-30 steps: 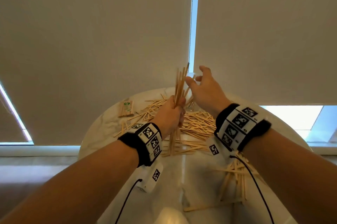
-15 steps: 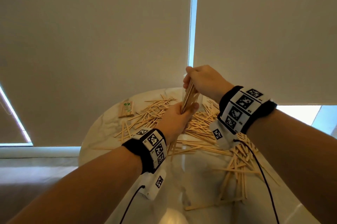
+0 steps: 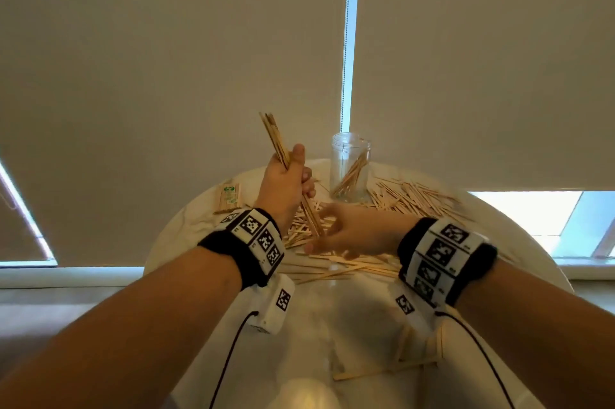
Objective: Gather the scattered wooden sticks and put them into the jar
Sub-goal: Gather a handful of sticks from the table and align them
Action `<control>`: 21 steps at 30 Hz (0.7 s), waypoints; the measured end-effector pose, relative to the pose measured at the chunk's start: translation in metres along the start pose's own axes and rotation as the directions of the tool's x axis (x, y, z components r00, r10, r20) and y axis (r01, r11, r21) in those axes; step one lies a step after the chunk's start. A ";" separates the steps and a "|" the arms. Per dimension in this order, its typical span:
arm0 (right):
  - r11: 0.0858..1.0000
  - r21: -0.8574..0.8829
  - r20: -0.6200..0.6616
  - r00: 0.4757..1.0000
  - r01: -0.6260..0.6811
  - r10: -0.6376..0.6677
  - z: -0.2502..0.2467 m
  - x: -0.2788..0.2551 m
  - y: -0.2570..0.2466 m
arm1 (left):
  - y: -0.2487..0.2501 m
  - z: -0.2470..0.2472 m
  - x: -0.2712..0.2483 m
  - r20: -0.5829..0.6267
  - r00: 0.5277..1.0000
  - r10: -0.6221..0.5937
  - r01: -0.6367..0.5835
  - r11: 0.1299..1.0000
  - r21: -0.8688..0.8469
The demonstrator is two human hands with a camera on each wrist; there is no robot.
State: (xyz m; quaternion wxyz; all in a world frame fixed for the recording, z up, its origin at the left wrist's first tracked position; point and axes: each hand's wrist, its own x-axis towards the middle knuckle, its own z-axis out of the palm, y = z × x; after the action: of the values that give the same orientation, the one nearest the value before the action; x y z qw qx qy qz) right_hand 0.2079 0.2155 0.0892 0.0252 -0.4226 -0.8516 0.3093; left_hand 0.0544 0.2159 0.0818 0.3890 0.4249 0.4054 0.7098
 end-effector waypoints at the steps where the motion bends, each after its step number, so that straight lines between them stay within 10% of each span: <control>1: 0.999 0.035 0.040 0.999 -0.006 0.005 0.007 0.003 -0.001 | -0.001 0.003 -0.001 0.003 1.000 0.009 -0.009 1.000 -0.005; 10: 0.853 0.504 -0.160 0.985 0.134 -0.060 0.019 0.008 -0.005 | -0.002 0.007 -0.004 -0.004 1.000 -0.010 0.010 0.999 -0.040; 17: 0.993 0.113 -0.144 0.989 0.032 -0.015 -0.012 0.008 0.004 | -0.002 0.000 -0.010 0.087 0.989 -0.117 0.106 0.987 0.123; 21: 0.747 0.632 -0.439 0.890 0.208 0.124 -0.051 0.003 -0.003 | -0.016 -0.016 -0.022 0.240 0.953 -0.187 0.085 0.922 0.379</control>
State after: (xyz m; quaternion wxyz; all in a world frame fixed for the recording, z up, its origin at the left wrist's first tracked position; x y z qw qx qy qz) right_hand 0.2192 0.2427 0.1316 0.3788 -0.4259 -0.6647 0.4830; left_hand 0.0508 0.1981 0.0561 0.4042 0.5534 0.5013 0.5282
